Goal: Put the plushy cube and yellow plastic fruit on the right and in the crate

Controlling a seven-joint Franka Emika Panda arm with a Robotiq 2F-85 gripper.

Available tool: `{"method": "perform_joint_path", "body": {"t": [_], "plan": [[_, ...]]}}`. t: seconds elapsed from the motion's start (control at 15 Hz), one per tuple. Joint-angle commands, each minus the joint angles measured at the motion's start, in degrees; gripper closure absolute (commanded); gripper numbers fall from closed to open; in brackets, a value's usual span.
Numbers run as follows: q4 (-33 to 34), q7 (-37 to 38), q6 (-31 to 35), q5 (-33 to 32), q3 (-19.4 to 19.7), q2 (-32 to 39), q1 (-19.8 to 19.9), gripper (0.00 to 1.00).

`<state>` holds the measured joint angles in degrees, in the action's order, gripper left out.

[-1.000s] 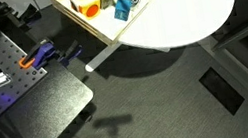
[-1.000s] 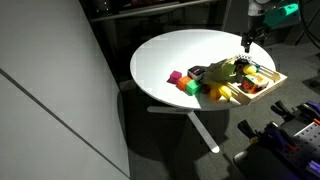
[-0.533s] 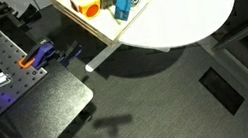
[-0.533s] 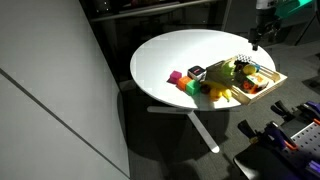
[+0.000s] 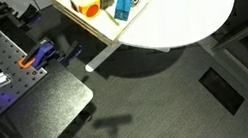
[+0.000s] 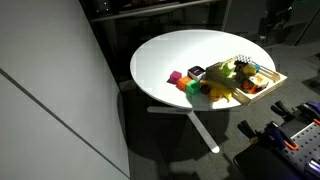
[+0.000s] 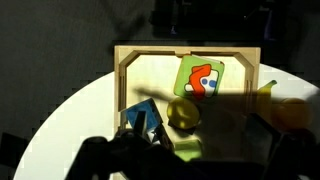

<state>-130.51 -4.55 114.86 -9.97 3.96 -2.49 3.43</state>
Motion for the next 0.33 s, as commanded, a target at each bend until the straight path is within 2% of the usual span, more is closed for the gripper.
{"method": "perform_joint_path", "body": {"t": [0.0, 0.07, 0.27], "plan": [[-3.21, -4.37, 1.47, 1.31, 0.33, -5.16, 0.26, 0.0], [-0.79, -1.82, 0.07, 0.34, -0.06, -1.94, 0.08, 0.0], [-1.07, -2.04, 0.09, 0.34, -0.05, -2.32, 0.07, 0.0]]}}
